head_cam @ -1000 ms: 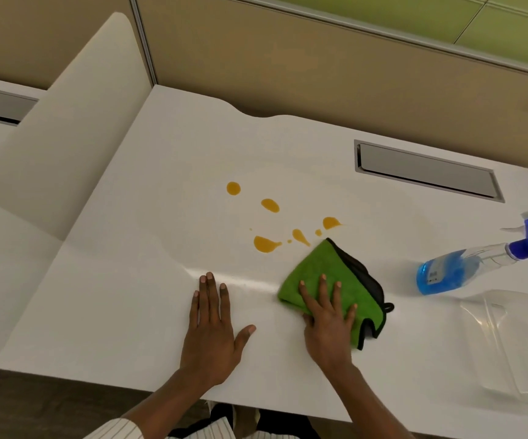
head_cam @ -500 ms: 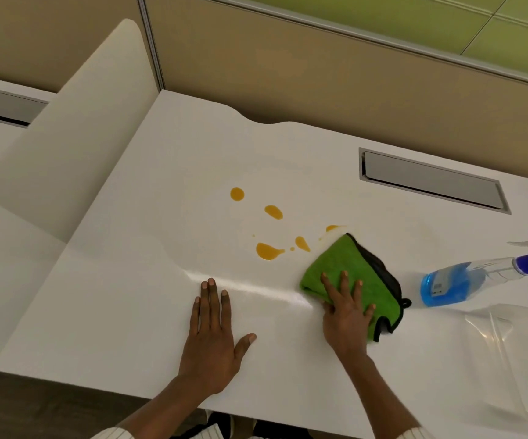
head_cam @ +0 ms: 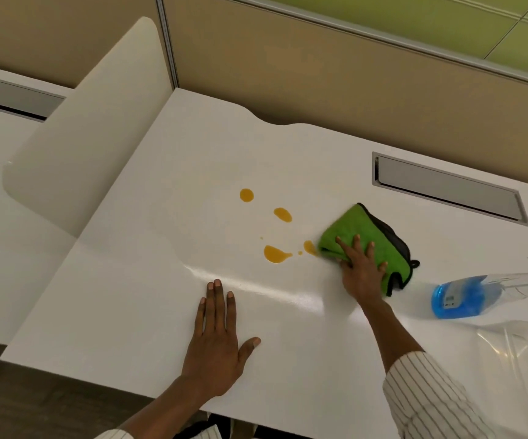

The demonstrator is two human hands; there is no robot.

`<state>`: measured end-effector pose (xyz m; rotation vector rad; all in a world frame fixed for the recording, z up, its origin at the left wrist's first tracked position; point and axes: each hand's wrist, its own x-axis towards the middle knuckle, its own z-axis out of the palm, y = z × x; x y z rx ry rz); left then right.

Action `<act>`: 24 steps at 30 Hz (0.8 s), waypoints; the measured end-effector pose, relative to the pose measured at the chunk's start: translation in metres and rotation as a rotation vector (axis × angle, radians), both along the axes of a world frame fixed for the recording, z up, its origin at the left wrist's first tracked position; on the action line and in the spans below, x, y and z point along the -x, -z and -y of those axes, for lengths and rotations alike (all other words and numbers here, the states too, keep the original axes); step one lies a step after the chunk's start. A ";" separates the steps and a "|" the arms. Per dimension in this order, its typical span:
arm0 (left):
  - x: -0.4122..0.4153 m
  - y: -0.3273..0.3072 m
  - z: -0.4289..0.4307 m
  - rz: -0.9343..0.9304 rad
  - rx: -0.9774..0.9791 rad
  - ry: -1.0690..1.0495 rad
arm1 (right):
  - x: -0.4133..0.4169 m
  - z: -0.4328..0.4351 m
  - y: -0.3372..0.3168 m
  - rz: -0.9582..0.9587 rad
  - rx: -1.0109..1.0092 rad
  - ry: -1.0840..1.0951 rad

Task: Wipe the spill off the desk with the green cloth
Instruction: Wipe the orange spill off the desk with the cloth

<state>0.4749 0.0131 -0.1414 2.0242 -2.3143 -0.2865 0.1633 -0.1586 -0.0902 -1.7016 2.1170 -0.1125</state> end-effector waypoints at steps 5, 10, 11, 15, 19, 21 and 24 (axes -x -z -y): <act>0.000 0.001 0.000 0.005 0.008 0.007 | -0.020 -0.046 0.003 0.066 0.041 -0.251; 0.001 0.001 0.000 0.000 0.008 0.005 | 0.003 -0.107 0.010 0.124 0.087 -0.251; 0.001 0.002 0.000 0.000 0.008 0.005 | 0.012 -0.106 0.010 0.137 0.096 -0.224; 0.000 0.001 0.000 0.004 0.002 0.002 | 0.020 -0.059 0.006 0.136 0.064 -0.077; 0.000 0.000 0.000 -0.001 0.010 0.005 | -0.006 -0.014 0.001 0.070 0.018 -0.081; 0.000 0.001 0.000 0.000 0.015 0.006 | -0.020 -0.016 0.002 0.075 0.023 -0.160; 0.000 0.001 0.000 0.000 0.021 0.009 | -0.033 -0.050 0.006 0.096 0.049 -0.336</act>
